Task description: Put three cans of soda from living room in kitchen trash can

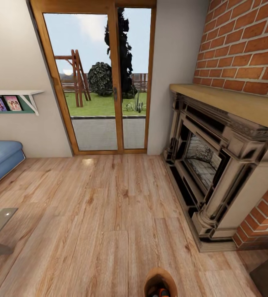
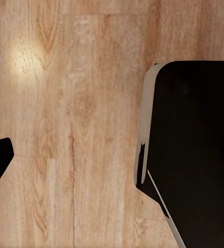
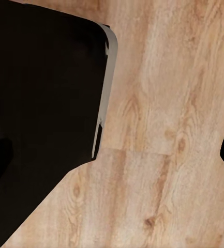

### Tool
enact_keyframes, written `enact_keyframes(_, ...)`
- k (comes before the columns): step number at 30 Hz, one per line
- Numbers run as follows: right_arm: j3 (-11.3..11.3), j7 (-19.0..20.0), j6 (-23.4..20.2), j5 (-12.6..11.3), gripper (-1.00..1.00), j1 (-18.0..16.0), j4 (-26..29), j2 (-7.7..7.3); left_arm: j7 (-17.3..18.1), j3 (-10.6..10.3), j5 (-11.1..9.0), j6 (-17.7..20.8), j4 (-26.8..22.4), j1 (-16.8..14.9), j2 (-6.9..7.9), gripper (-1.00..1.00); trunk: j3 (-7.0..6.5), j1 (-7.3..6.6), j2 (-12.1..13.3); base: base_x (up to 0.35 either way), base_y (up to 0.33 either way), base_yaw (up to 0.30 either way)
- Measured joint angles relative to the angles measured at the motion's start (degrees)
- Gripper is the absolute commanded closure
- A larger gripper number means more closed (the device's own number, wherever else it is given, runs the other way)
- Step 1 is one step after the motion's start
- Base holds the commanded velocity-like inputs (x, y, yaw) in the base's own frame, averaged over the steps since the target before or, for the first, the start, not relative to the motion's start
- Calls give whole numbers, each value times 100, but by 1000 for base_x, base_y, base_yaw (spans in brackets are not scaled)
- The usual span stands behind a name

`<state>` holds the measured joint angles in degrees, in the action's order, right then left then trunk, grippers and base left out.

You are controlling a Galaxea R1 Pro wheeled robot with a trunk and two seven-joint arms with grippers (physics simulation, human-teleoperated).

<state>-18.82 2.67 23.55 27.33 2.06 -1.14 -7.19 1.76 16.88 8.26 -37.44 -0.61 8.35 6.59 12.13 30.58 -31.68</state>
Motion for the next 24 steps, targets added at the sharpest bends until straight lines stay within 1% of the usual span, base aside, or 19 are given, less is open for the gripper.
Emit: enact_keyframes(24,1,3,0,0,-100,-1,0,7,0,0,0,0,0,0,0,-100,0,0,0,0,0,0)
